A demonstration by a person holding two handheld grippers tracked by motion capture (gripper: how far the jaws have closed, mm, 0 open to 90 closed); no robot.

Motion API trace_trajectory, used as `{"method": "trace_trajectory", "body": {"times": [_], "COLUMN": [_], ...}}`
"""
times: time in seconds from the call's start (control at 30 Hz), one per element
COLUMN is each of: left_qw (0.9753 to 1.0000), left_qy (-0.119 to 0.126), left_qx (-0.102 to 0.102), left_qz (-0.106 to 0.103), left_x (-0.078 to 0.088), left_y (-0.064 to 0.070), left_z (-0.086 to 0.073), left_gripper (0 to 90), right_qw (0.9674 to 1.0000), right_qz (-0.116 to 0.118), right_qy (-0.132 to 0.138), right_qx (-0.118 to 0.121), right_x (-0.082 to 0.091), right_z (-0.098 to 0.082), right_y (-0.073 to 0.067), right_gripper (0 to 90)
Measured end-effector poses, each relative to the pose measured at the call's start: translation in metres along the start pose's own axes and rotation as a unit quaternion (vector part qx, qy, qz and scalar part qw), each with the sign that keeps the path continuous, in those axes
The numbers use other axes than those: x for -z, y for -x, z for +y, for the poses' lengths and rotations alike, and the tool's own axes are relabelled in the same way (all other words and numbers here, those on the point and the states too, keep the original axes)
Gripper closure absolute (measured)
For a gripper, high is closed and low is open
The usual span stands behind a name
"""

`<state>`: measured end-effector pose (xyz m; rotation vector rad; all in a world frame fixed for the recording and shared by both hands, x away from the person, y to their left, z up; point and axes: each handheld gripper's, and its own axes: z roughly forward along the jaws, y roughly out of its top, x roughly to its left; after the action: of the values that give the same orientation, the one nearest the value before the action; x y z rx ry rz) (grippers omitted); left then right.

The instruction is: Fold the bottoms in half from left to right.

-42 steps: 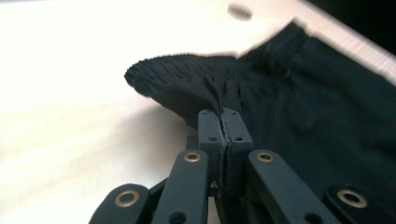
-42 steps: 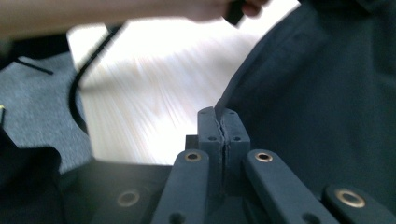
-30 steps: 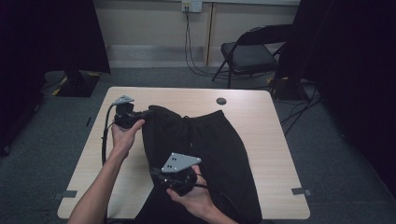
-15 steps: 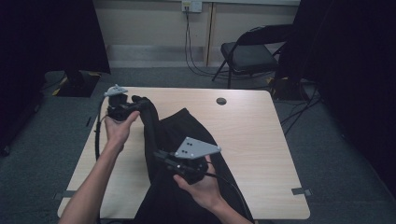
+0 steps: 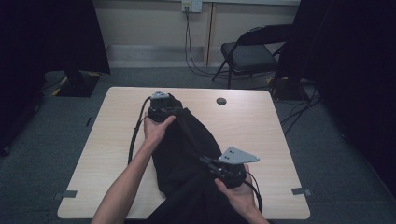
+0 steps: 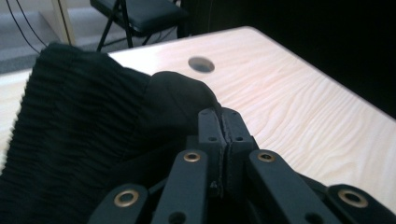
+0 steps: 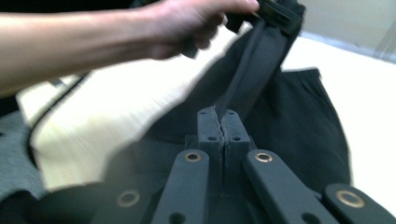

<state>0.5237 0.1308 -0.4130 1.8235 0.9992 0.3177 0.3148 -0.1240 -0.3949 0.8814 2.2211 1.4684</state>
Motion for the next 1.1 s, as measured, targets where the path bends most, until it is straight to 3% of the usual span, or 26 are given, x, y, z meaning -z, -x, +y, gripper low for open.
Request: {"method": "trace_trajectory", "body": {"times": [0.1,0.17,0.2,0.27,0.33,0.4,0.47,0.53,0.67,0.73,0.77,0.83,0.93,1.0,1.07,1.1], "left_qw": [0.9995,0.9997,0.9997,0.9998,0.9997,0.9994,0.9993,0.9987,0.9979,0.9975,0.9957,0.9944,0.9926,0.9915,0.987,0.9863], "left_qy": [-0.023,-0.015,-0.01,-0.006,0.006,0.0,-0.006,-0.022,-0.048,-0.053,-0.067,-0.084,-0.098,-0.107,-0.139,-0.143], "left_qx": [-0.021,-0.012,-0.009,-0.009,-0.022,-0.033,-0.036,-0.045,-0.042,-0.046,-0.061,-0.059,-0.059,-0.061,-0.068,-0.07], "left_qz": [-0.003,-0.012,-0.019,-0.016,-0.007,0.002,-0.002,-0.008,-0.007,-0.011,-0.018,-0.024,-0.04,-0.044,-0.044,-0.042], "left_x": [-0.03,-0.04,-0.042,-0.041,-0.026,-0.015,-0.004,0.007,0.032,0.037,0.051,0.06,0.062,0.06,0.048,0.044], "left_y": [0.006,0.007,0.007,0.008,0.012,0.011,0.009,0.006,0.003,0.004,0.006,0.009,0.015,0.016,0.023,0.024], "left_z": [-0.011,-0.016,-0.016,-0.015,-0.01,-0.01,-0.017,-0.028,-0.054,-0.058,-0.07,-0.081,-0.099,-0.106,-0.116,-0.118], "left_gripper": [88.0,86.7,83.2,65.5,55.6,52.7,52.2,54.8,57.8,59.5,61.9,64.6,65.6,64.5,60.4,58.9], "right_qw": [0.9992,0.998,0.9974,0.9966,0.9933,0.9917,0.9899,0.9879,0.9857,0.9849,0.9827,0.9875,0.9943,0.9949,0.9938,0.9927], "right_qz": [-0.029,-0.041,-0.046,-0.051,-0.065,-0.066,-0.071,-0.089,-0.105,-0.116,-0.143,-0.124,-0.067,-0.031,-0.001,0.014], "right_qy": [-0.027,-0.047,-0.056,-0.064,-0.095,-0.11,-0.121,-0.125,-0.127,-0.123,-0.112,-0.09,-0.079,-0.096,-0.107,-0.114], "right_qx": [0.009,-0.001,-0.002,-0.004,-0.009,-0.014,-0.02,-0.022,-0.035,-0.04,-0.034,-0.035,-0.024,0.01,0.027,0.037], "right_x": [-0.001,-0.003,-0.004,-0.005,-0.01,-0.012,-0.012,-0.007,0.008,0.013,0.019,0.022,0.012,-0.005,-0.021,-0.032], "right_z": [-0.014,-0.024,-0.027,-0.031,-0.047,-0.055,-0.061,-0.062,-0.064,-0.064,-0.061,-0.058,-0.054,-0.053,-0.054,-0.055], "right_y": [0.015,0.028,0.032,0.037,0.052,0.058,0.063,0.067,0.075,0.076,0.072,0.066,0.043,0.019,0.004,-0.004], "right_gripper": [89.1,89.1,89.2,89.2,89.1,89.0,87.7,80.7,77.0,75.2,68.1,66.9,67.5,68.0,68.2,68.3]}}
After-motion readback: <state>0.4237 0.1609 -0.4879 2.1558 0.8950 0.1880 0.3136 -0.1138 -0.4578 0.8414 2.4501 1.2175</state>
